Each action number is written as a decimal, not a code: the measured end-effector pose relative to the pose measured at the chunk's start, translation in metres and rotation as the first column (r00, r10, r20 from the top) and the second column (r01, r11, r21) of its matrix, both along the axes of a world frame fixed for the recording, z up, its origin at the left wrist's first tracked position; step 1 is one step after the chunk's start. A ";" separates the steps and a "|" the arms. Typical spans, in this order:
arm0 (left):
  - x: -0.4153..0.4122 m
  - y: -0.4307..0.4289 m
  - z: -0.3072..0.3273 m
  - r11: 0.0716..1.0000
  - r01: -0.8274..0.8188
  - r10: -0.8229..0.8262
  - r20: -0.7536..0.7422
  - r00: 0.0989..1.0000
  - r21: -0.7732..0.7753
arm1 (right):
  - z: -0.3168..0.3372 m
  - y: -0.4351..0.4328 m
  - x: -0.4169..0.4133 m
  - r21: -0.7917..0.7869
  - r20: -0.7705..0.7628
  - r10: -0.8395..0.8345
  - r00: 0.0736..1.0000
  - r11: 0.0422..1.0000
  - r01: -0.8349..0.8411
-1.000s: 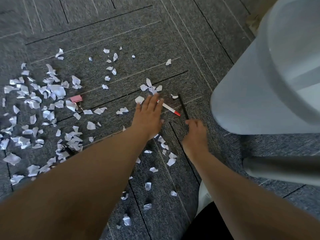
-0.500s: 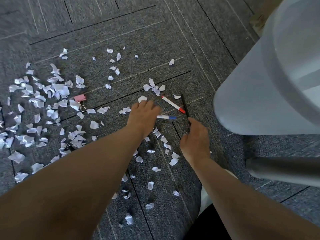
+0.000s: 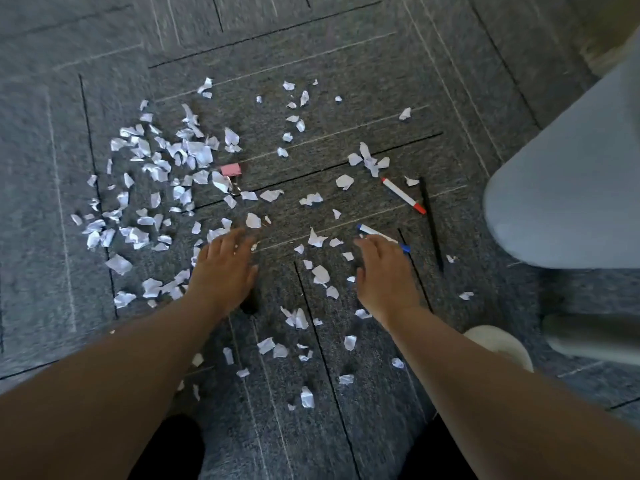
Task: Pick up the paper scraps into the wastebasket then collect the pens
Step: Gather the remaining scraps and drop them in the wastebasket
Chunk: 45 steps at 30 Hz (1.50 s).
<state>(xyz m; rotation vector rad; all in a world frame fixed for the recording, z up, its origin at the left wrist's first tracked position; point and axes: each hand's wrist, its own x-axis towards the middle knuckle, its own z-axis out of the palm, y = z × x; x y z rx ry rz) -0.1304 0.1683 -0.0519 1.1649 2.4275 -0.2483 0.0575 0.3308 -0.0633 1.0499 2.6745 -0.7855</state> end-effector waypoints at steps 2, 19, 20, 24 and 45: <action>-0.005 -0.027 -0.001 1.000 0.028 -0.028 -0.004 1.000 0.006 | -0.001 -0.017 -0.008 0.007 -0.001 0.102 0.995 0.995 -0.102; -0.024 -0.144 -0.032 0.993 -0.114 0.117 0.102 0.988 -0.030 | -0.013 -0.147 -0.109 -0.117 0.283 0.246 0.927 0.968 -0.221; -0.025 -0.143 -0.031 0.993 -0.112 0.114 0.104 0.988 -0.027 | -0.012 -0.146 -0.110 -0.121 0.277 0.240 0.930 0.969 -0.214; -0.028 -0.126 -0.029 0.994 -0.108 0.107 0.162 0.981 0.000 | -0.002 -0.117 -0.099 -0.106 0.136 0.102 0.985 0.990 -0.088; 0.041 -0.023 -0.039 0.997 0.061 -0.065 0.109 0.992 0.036 | -0.011 -0.008 0.015 0.221 0.040 -0.375 0.926 0.908 0.357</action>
